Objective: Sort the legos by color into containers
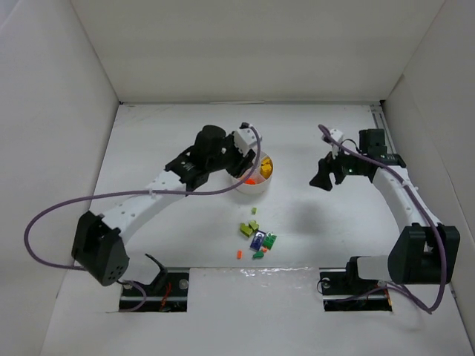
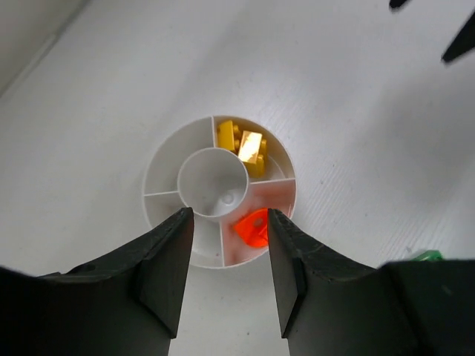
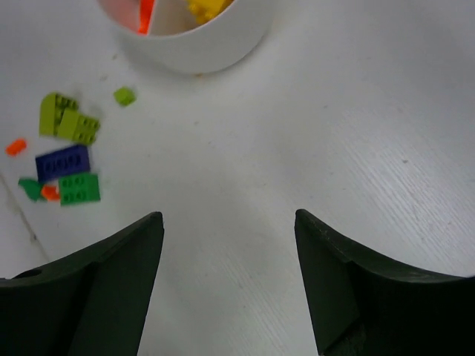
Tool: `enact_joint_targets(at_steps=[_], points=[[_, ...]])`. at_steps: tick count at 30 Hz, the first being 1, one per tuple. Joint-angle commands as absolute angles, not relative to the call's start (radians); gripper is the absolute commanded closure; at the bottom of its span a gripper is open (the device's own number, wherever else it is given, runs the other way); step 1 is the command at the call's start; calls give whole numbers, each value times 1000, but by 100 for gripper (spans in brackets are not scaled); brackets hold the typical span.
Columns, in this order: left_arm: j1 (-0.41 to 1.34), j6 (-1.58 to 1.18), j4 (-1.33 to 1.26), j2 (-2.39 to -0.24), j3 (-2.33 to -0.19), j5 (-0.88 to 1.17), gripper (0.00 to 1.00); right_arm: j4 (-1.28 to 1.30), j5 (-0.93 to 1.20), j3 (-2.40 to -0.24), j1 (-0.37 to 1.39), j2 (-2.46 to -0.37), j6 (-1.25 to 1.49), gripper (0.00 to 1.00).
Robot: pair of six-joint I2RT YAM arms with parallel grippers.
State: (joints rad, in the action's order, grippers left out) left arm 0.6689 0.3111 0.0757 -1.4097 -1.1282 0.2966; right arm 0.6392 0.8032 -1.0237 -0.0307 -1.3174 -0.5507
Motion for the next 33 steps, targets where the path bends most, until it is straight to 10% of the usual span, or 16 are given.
enact_joint_targets(at_steps=[1, 8, 17, 33], points=[[637, 191, 61, -1293, -1135, 230, 59, 926, 896, -1112, 41, -1334, -931, 25], [468, 101, 129, -1161, -959, 209, 59, 1072, 844, -1160, 290, -1382, -1101, 56], [347, 72, 159, -1015, -762, 210, 39, 881, 635, -959, 776, -1249, -1028, 61], [327, 81, 144, -999, -773, 155, 33, 736, 534, -997, 1009, -1411, -887, 57]])
